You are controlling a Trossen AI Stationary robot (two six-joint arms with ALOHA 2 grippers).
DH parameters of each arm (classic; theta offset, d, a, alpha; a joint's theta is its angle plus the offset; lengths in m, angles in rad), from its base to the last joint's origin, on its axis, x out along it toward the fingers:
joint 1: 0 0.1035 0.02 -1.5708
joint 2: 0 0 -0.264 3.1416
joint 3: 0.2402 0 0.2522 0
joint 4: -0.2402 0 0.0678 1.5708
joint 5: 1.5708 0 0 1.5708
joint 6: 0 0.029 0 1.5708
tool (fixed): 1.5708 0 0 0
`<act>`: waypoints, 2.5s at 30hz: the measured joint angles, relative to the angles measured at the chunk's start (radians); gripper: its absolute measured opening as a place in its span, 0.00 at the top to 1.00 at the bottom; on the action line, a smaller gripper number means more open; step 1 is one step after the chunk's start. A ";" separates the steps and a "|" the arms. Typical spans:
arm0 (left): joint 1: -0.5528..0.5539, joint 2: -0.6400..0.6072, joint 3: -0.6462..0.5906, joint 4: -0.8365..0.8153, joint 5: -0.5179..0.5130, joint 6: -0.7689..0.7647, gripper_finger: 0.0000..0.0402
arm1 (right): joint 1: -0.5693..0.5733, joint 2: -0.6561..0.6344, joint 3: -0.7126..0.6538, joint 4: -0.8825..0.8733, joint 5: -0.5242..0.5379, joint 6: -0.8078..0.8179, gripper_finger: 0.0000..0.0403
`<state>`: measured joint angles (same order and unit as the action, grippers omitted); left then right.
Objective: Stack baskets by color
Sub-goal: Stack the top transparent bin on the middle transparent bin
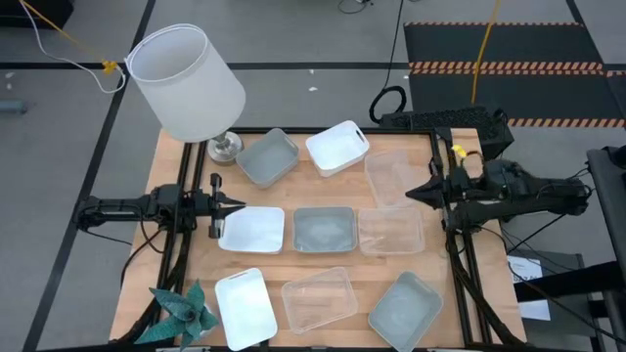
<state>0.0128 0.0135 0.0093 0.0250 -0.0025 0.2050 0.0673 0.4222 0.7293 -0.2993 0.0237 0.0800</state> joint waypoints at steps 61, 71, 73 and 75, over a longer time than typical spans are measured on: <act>-0.003 0.631 1.051 -0.626 0.051 -0.223 0.99 | 0.000 0.279 0.494 -0.409 0.134 -0.017 1.00; -0.009 0.813 1.278 -0.743 0.050 -0.252 0.97 | 0.000 0.280 0.494 -0.409 0.134 -0.016 1.00; -0.024 0.825 1.270 -0.727 0.037 -0.252 0.99 | 0.000 0.290 0.494 -0.407 0.135 -0.016 1.00; -0.049 0.834 1.248 -0.701 0.007 -0.246 0.99 | 0.000 0.303 0.494 -0.407 0.134 -0.016 1.00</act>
<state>-0.0360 0.8474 1.2578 -0.6762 0.0043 -0.0409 0.0673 0.7249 1.2229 -0.7059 0.1580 0.0637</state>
